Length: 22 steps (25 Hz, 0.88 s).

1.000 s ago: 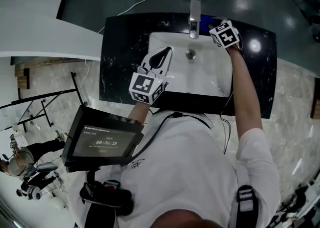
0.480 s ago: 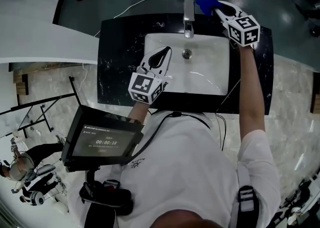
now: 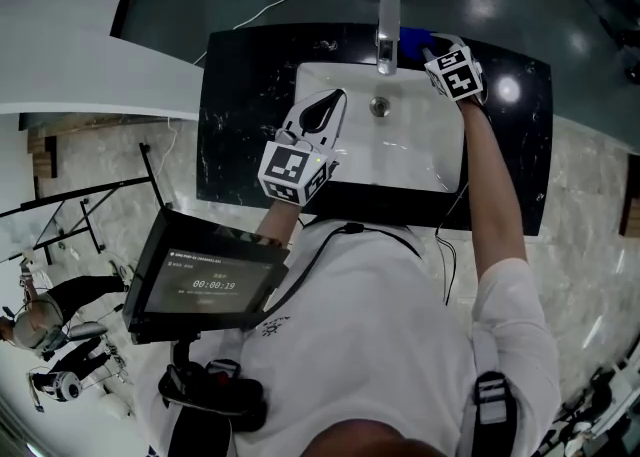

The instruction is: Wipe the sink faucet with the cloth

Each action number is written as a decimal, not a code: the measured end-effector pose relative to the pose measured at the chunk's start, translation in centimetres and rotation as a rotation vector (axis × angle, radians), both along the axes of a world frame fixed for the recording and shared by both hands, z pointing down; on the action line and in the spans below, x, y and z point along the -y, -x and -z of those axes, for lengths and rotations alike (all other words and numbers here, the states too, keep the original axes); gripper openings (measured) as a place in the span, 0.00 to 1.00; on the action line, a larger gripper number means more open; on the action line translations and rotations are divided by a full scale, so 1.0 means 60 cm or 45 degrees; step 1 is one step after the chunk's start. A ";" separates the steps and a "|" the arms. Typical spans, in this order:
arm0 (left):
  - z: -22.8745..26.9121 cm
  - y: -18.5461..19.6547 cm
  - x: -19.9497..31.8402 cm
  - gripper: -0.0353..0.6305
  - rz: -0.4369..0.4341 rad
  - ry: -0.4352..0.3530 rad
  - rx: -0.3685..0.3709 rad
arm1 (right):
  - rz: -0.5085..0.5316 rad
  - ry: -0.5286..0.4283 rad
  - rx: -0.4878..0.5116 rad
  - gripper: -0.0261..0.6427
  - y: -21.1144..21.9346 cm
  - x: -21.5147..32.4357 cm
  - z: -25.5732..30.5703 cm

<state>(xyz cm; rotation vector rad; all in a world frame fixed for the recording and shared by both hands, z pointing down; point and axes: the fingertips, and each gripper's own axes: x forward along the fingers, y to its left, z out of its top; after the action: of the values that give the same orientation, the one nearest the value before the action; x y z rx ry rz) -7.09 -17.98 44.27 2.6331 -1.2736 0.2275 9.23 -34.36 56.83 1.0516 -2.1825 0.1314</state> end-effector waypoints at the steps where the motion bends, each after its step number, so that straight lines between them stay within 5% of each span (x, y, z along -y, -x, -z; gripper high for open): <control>1: 0.000 0.000 0.000 0.06 0.001 -0.001 -0.001 | 0.030 0.002 -0.039 0.12 0.011 -0.003 -0.008; 4: -0.001 -0.002 -0.001 0.06 0.001 -0.001 -0.004 | 0.102 -0.010 -0.052 0.12 0.040 -0.008 -0.012; 12: 0.002 -0.002 0.000 0.06 -0.008 -0.012 0.000 | 0.158 -0.135 0.154 0.12 0.046 -0.001 0.084; 19: 0.001 -0.004 0.000 0.06 -0.014 -0.009 0.000 | 0.107 -0.311 0.471 0.12 0.026 0.017 0.230; 22: 0.001 -0.005 -0.002 0.06 -0.016 -0.006 0.000 | 0.019 -0.319 0.473 0.12 -0.006 0.031 0.227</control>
<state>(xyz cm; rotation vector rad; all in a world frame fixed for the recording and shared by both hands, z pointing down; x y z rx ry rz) -6.79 -17.89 44.20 2.6453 -1.2596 0.2266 9.60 -36.22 43.24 1.2271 -2.5926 0.0495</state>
